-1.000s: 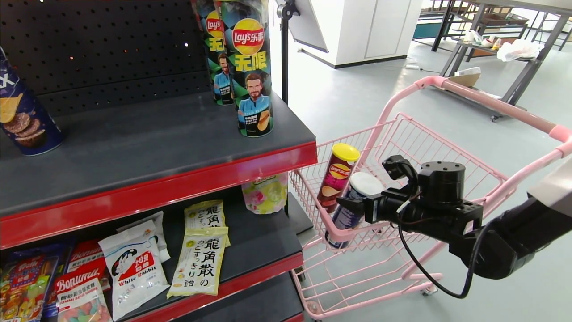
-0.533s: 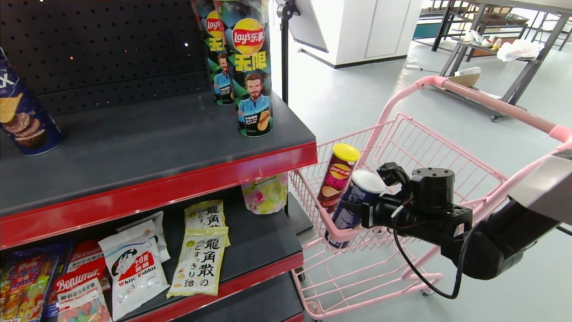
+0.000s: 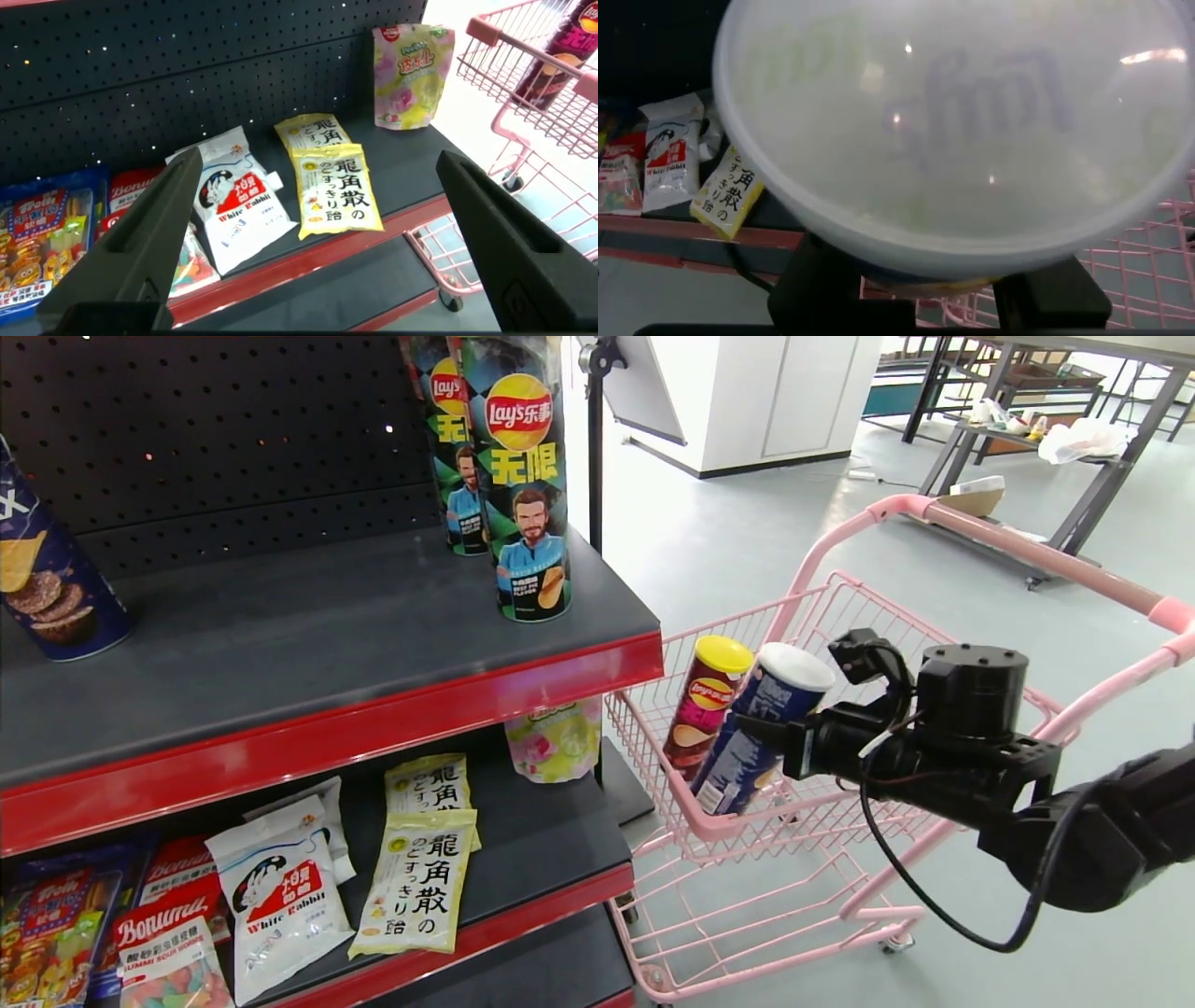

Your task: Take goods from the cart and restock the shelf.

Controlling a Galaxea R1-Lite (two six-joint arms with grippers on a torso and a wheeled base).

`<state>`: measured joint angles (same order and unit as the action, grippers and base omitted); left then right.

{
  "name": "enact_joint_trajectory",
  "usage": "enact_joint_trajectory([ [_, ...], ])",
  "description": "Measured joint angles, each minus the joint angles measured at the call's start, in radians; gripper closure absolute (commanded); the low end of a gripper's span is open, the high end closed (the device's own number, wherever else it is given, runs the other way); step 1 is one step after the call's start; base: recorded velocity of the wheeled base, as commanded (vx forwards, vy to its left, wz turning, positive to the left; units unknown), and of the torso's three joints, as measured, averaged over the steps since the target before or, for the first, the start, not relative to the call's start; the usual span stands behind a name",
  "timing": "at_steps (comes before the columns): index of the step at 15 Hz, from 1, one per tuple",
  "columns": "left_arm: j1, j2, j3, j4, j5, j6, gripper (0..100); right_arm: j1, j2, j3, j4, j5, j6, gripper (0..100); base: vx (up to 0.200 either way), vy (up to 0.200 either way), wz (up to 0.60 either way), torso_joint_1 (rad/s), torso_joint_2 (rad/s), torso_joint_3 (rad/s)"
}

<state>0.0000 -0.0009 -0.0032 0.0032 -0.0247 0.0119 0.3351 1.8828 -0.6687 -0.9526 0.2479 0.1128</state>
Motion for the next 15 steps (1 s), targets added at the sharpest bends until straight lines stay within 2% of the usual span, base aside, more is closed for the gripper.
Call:
enact_joint_trajectory([
  [3, 0.000, 0.000, 0.000, 0.001, 0.000, 0.000, 0, -0.036, -0.158, -0.063, 0.178, 0.003, -0.014, 100, 0.000, 0.000, 0.00, 0.000, 0.00, 0.000],
  [7, 0.000, 0.000, 0.000, 0.001, 0.000, -0.003, 0, -0.070, -0.408, -0.269, 0.727, -0.001, -0.039, 100, 0.000, 0.000, 0.00, 0.000, 0.00, 0.000],
  [9, 0.000, 0.000, 0.000, 0.001, 0.000, -0.002, 0, -0.073, -0.561, -0.313, 0.979, -0.049, -0.081, 100, 0.000, 0.000, 0.00, 0.000, 0.00, 0.000],
  [10, 0.000, 0.000, 0.000, 0.001, 0.000, -0.001, 0, -0.074, -0.627, -0.314, 1.061, -0.078, -0.109, 100, 0.000, 0.000, 0.00, 0.000, 0.00, 0.000],
  [12, 0.000, 0.000, 0.000, 0.000, -0.001, 0.001, 0, -0.078, -0.768, -0.237, 1.141, -0.119, -0.141, 100, 0.000, 0.000, 0.00, 0.000, 0.00, 0.000],
  [15, 0.000, 0.000, 0.000, 0.000, 0.000, -0.001, 0, -0.114, -0.923, -0.109, 1.168, -0.168, -0.157, 100, 0.000, 0.000, 0.00, 0.000, 0.00, 0.000],
])
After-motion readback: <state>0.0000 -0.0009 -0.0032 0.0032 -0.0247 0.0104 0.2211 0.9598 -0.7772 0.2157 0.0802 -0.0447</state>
